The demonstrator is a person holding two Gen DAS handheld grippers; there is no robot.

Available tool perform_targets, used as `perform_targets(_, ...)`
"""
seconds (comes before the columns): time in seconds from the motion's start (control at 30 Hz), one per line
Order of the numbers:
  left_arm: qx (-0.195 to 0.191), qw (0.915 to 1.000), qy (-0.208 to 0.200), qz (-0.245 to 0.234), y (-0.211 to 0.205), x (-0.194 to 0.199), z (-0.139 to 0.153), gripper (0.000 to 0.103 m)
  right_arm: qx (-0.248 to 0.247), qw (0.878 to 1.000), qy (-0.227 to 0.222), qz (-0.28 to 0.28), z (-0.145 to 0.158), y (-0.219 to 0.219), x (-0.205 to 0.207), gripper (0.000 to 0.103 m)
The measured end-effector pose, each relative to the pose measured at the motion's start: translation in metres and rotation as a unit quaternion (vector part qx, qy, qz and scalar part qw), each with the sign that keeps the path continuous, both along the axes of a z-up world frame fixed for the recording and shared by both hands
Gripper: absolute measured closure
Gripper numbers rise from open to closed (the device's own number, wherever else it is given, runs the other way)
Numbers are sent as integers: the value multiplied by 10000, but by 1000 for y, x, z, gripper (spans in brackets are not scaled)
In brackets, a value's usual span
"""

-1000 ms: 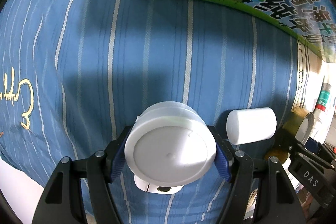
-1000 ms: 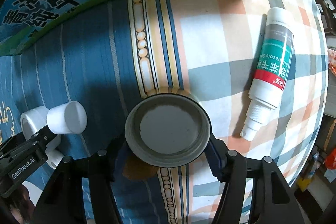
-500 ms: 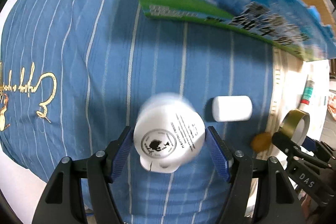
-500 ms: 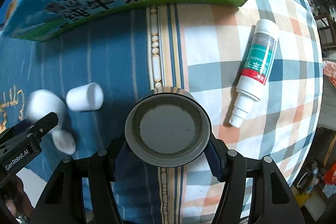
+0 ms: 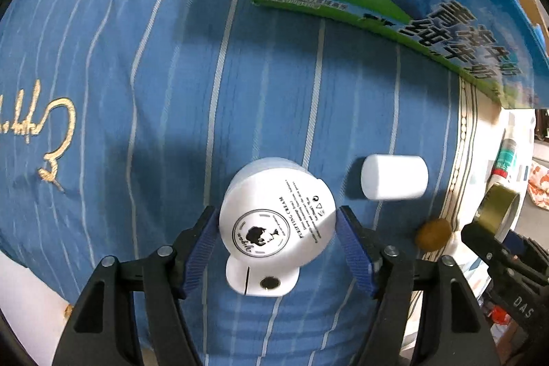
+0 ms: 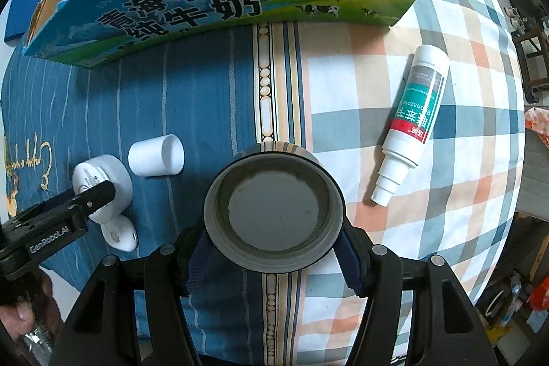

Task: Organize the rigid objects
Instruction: 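Lift the cream jar and lid and carry them over the box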

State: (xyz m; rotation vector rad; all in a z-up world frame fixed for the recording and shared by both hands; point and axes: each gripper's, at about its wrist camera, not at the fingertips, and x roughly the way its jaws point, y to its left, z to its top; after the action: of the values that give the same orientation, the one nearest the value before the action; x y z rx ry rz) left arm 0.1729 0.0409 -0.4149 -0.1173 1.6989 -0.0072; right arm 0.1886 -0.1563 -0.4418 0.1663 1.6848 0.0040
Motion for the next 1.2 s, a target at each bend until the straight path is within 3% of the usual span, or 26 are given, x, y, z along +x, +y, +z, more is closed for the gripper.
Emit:
perform_targets(0.13, -376, 9991, 116, 158, 7, 9, -9, 33, 36, 10000, 27, 27, 4, 3, 0, 38)
perform_targets(0.3, -292, 9987, 395, 132, 7, 17, -38, 35, 84, 9999, 64, 18, 4, 11, -1, 38)
perform_targets(0.43, -107, 9995, 263, 158, -1, 10, -33, 35, 82, 10000, 27, 39, 3, 16, 0, 38)
perform_targets(0.67, -58, 9984, -559, 93, -12, 7, 41, 35, 143, 9993, -319, 100, 46, 10, -4, 38)
perform_targets(0.93, -119, 9854, -1656, -368, -36, 13, 149, 35, 149, 9949, -979, 209, 116, 3, 7, 38)
perform_targets(1.2, -226, 9745, -2164, -553, -45, 30, 208, 35, 254, 9888, -1460, 190, 167, 0, 21, 38)
